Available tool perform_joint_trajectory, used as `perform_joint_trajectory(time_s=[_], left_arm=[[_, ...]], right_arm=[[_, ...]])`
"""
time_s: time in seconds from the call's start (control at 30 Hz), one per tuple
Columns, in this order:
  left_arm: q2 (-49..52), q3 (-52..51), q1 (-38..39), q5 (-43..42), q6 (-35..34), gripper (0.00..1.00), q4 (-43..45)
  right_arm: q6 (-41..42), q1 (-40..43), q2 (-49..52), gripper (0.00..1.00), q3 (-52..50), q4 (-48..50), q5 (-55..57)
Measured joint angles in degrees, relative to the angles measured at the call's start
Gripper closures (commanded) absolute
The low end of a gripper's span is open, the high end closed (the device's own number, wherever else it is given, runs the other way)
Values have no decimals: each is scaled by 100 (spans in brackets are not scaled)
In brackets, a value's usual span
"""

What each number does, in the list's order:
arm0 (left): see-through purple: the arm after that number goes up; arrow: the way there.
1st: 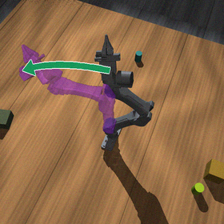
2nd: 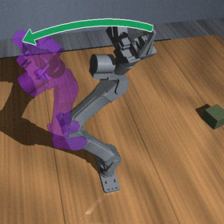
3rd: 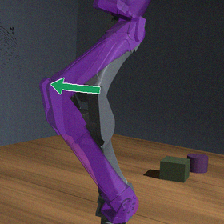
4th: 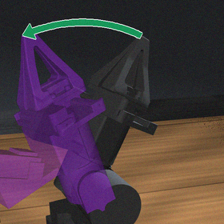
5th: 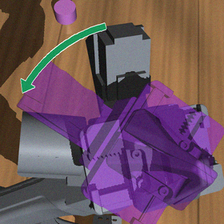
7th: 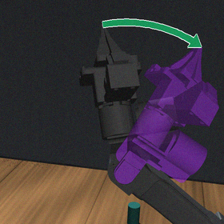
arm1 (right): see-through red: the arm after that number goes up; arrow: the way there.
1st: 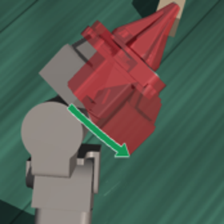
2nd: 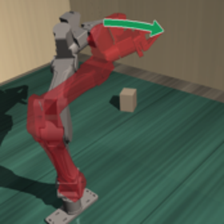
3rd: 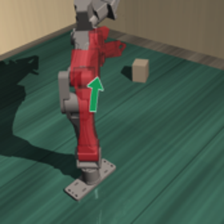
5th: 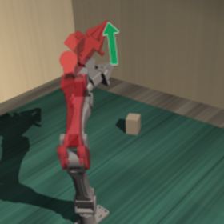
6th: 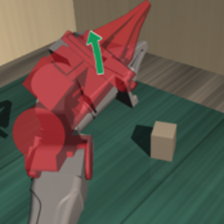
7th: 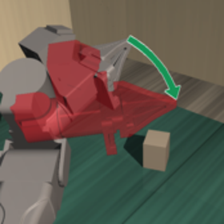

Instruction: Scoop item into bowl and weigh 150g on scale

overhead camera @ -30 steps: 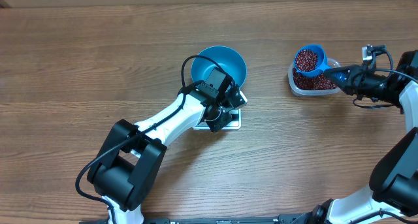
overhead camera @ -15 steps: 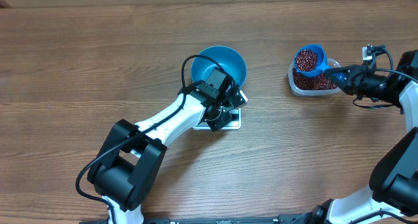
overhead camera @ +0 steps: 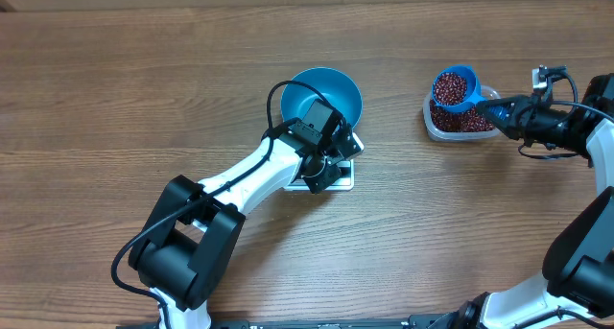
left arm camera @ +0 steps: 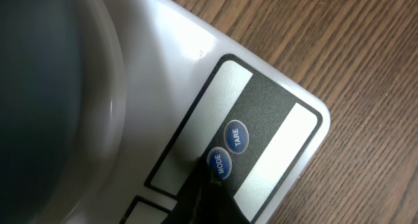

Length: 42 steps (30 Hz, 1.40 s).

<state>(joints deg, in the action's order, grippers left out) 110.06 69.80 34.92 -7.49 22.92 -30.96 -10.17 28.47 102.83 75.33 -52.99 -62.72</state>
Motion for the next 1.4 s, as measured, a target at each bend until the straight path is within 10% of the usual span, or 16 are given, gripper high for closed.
perform_joint_trajectory(time_s=[0.7, 1.4], left_arm=[[-1700, -2, 164, 138, 0, 96, -498], [-1722, -7, -654, 608, -26, 96, 964]], right_arm=[[2, 0, 0, 96, 0, 90, 2], [0, 0, 0, 96, 0, 92, 13]])
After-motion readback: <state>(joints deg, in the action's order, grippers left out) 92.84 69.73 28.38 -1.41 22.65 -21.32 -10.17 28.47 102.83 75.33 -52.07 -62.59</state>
